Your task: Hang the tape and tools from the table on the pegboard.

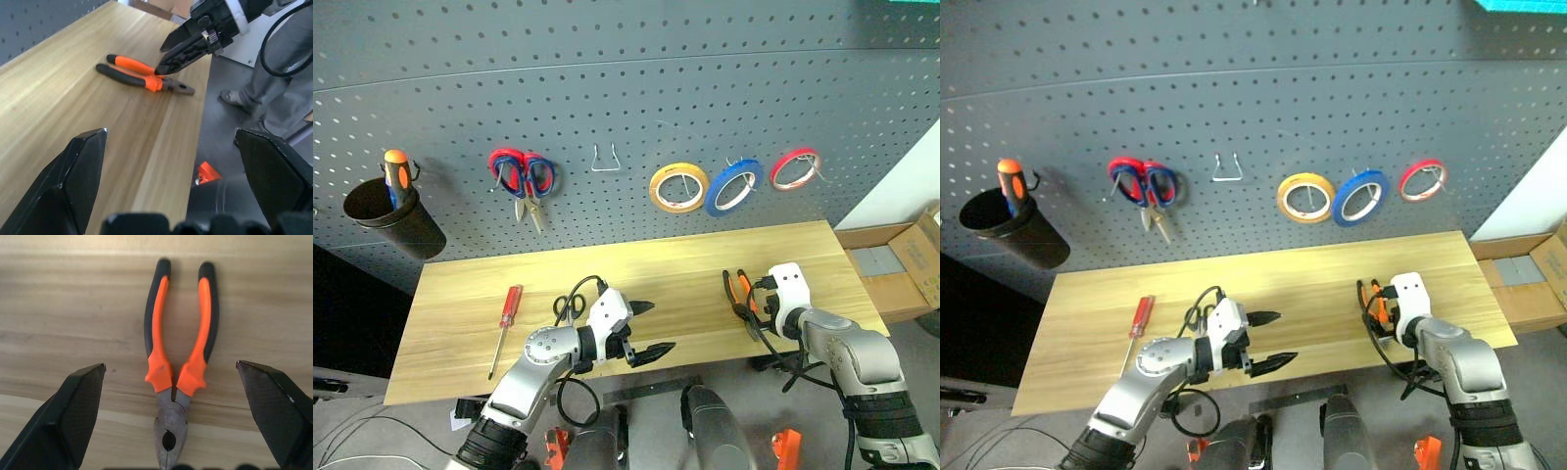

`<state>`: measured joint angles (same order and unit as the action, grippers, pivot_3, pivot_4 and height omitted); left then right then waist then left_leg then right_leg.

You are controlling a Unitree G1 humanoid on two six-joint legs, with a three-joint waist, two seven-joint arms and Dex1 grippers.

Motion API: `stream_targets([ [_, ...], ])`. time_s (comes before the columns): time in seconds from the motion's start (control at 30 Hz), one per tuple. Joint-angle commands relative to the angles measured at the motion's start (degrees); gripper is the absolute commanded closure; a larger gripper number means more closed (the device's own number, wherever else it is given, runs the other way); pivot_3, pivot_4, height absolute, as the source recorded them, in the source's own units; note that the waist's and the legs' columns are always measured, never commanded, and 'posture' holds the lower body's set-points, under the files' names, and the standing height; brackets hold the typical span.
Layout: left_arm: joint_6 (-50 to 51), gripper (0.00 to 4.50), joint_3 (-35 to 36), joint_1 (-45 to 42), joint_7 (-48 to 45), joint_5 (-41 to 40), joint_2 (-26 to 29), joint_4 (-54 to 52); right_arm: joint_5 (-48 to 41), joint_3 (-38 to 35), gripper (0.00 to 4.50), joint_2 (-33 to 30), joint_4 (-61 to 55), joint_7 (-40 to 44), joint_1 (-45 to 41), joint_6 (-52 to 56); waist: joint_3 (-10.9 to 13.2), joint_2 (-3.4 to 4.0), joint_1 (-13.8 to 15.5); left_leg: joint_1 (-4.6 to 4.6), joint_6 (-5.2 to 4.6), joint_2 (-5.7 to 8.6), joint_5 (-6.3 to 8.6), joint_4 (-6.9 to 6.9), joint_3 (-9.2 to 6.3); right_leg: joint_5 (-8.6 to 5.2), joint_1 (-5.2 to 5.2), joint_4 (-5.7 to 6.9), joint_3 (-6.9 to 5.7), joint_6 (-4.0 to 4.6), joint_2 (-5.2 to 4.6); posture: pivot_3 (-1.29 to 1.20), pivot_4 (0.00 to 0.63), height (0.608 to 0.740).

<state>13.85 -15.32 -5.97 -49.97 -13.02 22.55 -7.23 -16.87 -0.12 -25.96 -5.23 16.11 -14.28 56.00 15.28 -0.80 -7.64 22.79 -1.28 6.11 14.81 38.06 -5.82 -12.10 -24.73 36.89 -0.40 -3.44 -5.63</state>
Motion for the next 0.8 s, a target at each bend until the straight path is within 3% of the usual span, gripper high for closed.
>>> stream_targets([
  [0.03,0.8,0.00,1.0,1.4,0.7,-1.2,0.6,-4.6,1.4,0.4,0.05,0.3,2.1,0.1,-1.5,-0.7,0.0,0.00,0.2,0.00,0.00,0.00,0.00,0.00,0.00,0.00,0.00,-0.01,0.00,0.00,-0.01,-0.21,0.287,0.740],
  [0.47,2.9,0.00,1.3,3.1,2.6,-1.6,1.3,-8.5,5.6,2.3,0.05,3.1,15.7,0.1,-8.6,-2.1,0.0,0.00,1.5,0.09,0.01,0.00,0.00,-0.01,0.01,0.00,-0.12,-0.02,-0.01,0.00,-0.01,-0.18,0.290,0.740],
  [0.6,3.4,0.00,2.0,2.9,3.1,-2.5,1.0,-9.2,6.4,1.8,0.89,4.1,18.2,-1.1,-10.4,-1.1,0.0,-0.03,1.6,0.10,0.01,-0.02,-0.01,-0.02,0.01,0.00,-0.18,0.00,0.01,0.01,-0.01,-0.17,0.291,0.740],
  [0.7,3.3,0.00,2.1,2.5,3.6,-2.5,0.9,-9.0,7.6,2.7,2.03,3.7,18.2,-1.1,-11.0,-0.4,0.0,-0.03,1.9,0.10,0.01,-0.02,-0.01,-0.02,0.00,0.00,-0.18,0.00,0.00,0.01,-0.01,-0.17,0.290,0.740],
  [0.8,3.1,0.00,2.1,2.2,3.8,-2.3,0.7,-8.5,7.7,3.5,2.24,2.6,15.1,0.2,-11.0,1.6,0.0,-0.03,2.0,0.10,0.01,-0.01,-0.01,-0.02,0.02,0.00,-0.18,-0.01,0.01,0.01,-0.01,-0.17,0.283,0.740],
])
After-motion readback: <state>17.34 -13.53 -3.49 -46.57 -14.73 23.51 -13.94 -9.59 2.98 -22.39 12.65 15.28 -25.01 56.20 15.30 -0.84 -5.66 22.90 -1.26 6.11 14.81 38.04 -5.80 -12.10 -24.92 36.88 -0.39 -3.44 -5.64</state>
